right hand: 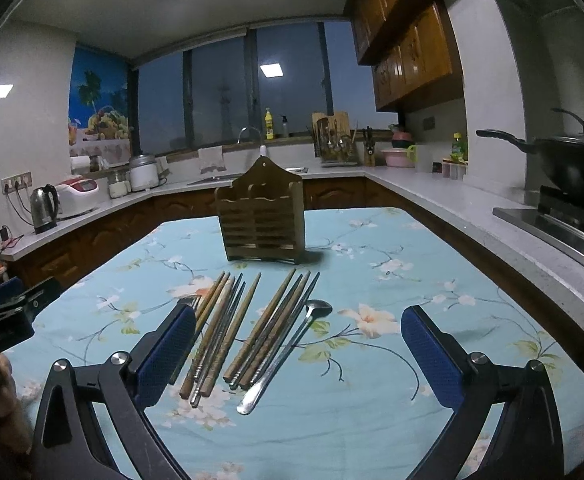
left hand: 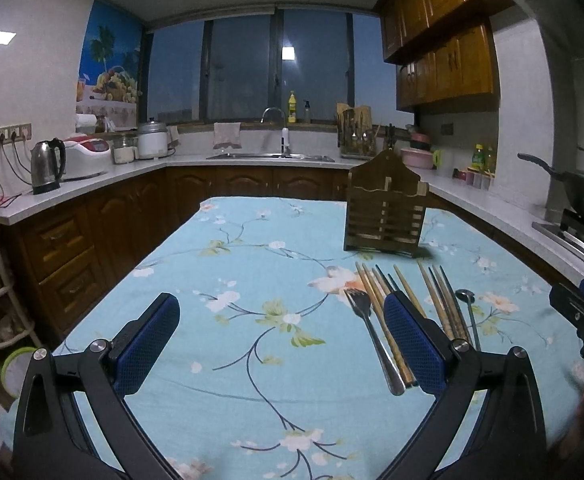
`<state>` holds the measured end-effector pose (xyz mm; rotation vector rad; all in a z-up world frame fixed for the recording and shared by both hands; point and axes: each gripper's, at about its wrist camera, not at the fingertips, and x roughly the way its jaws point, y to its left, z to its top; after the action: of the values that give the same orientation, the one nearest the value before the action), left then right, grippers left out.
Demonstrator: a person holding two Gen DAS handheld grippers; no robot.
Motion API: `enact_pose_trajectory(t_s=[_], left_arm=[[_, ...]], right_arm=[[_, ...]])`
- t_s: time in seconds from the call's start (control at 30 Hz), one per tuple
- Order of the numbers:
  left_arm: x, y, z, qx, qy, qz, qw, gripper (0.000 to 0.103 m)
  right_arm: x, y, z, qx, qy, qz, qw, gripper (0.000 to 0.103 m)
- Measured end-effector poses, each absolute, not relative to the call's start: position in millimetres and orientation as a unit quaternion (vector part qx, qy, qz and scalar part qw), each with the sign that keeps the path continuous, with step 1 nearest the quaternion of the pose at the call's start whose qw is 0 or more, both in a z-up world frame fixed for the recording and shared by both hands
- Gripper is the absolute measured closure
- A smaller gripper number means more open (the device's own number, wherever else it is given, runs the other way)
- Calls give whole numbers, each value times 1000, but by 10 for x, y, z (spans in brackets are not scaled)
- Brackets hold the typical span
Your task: Organize utensils
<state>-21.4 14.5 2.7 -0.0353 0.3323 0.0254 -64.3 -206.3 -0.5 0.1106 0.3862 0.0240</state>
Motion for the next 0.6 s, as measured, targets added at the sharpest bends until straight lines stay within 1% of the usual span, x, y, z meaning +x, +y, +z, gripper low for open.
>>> enact_pose_trajectory(t_s=[0.6], left_arm=[[-221, 139, 43, -20, 164, 14, 986, 0]], right_arm=[[-628, -2082, 14, 65, 193, 19, 979, 0]])
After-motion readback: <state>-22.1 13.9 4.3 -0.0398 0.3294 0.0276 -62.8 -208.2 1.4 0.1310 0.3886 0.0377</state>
